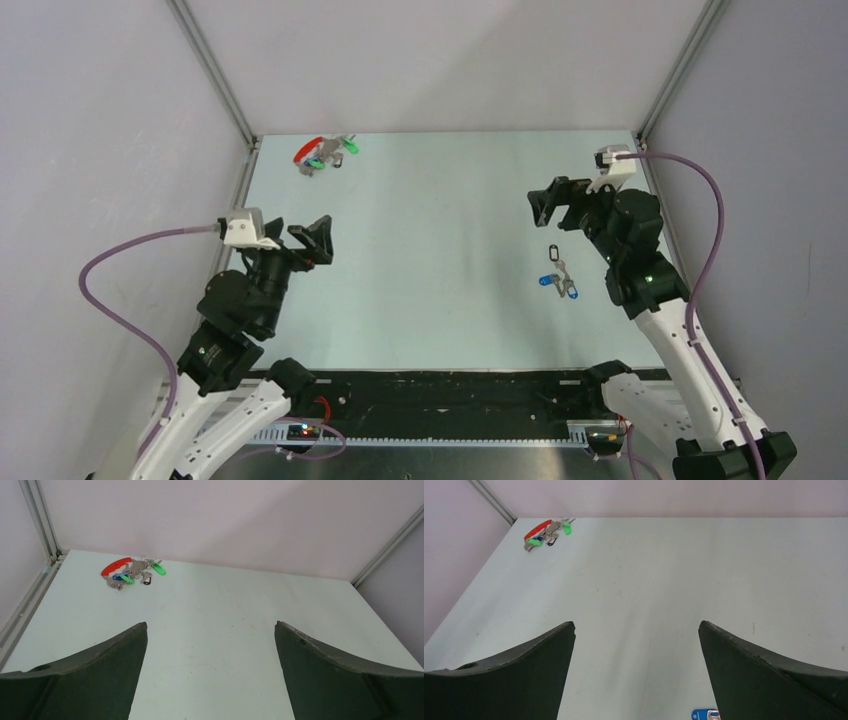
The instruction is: Remove the keys from the keyring
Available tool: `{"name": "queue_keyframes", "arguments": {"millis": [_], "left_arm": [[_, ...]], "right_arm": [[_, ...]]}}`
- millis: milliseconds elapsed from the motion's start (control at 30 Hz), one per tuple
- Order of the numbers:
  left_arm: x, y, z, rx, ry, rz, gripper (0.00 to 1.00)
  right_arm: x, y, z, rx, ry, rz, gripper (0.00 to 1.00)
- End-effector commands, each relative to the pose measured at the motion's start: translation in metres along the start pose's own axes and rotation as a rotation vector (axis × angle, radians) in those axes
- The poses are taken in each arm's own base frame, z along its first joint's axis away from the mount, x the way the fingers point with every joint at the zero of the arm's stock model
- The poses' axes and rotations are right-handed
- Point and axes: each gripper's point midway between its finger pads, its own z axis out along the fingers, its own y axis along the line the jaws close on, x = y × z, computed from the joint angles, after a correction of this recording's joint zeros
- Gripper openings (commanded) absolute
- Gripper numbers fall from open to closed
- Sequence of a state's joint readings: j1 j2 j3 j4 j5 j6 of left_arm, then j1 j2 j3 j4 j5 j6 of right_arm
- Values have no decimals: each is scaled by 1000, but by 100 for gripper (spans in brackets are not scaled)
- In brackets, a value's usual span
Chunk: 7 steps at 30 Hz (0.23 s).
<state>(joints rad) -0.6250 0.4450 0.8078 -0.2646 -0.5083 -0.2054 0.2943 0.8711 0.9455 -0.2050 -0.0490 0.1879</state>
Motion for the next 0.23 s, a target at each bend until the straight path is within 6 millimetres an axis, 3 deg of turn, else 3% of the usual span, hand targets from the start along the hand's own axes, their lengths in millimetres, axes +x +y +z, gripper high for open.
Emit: {"name": "queue_keyframes", "arguments": {"millis": [0,200], "left_arm": [[8,-1,6,6,10,31,100],[10,-7,7,31,23,43,100]], "right_arm": [[-9,3,-7,-14,-35,10,99],[-10,4,-9,-18,-45,7,100]]}}
